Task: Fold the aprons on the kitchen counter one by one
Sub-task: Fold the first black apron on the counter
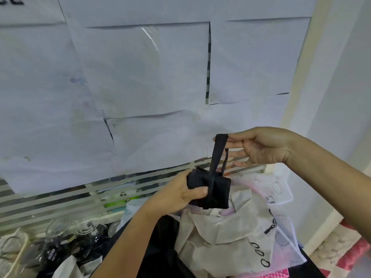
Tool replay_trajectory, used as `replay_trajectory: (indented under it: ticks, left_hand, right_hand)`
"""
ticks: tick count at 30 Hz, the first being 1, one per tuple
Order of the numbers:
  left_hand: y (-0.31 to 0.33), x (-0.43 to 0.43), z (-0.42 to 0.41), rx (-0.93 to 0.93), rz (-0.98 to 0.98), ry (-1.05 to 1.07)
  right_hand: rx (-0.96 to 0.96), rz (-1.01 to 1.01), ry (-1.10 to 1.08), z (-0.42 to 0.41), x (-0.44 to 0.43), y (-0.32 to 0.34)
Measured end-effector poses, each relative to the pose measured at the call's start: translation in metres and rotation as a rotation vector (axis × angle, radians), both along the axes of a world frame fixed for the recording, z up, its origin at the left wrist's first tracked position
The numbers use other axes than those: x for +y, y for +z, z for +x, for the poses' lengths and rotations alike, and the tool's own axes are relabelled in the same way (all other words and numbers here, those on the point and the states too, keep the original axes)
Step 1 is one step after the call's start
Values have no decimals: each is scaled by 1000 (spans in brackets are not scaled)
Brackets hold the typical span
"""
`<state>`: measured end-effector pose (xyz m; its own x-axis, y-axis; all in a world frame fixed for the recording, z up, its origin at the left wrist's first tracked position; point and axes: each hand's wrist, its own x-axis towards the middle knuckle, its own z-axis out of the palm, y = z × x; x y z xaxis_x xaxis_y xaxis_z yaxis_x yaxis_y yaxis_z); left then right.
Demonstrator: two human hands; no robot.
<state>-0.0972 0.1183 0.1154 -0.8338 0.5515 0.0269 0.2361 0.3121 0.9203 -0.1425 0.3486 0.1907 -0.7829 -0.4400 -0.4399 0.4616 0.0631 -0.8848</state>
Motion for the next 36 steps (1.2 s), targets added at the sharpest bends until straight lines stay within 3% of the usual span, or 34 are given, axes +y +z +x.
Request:
replay_trajectory:
  ticks: [3, 7, 10, 15, 19, 22, 24, 27, 32, 36]
  left_hand:
    - [16, 3, -3, 30, 168, 101]
    - [49, 12, -6, 204, 350, 228]
    - [67, 15, -11, 212, 288, 256]
    - [92, 19, -20, 185, 240, 230]
    - [118, 14, -27, 332, -7, 338]
    - [142, 1, -34, 386, -54, 464]
    - [159, -9, -33, 410, -93, 397]
    - [176, -21, -26, 414, -65, 246]
    - [207, -22, -20, 515, 64, 254]
    - [249, -18, -20, 643, 40, 314]
  right_hand:
    - [71, -50, -82, -1, -5, 13]
    - [247, 22, -225, -5, -19, 38]
    - [399, 95, -272, -9, -30, 60]
    - [623, -92, -425, -5, -50, 100]
    - [725, -111, -337, 4, -72, 121]
    - [845, -60, -230, 11, -84, 137]
    - [919, -51, -206, 13, -85, 153]
    - [939, -90, -227, 11, -86, 177]
    - [769, -347, -330, 7, -94, 219]
    - [832, -447, -348, 5, -96, 259]
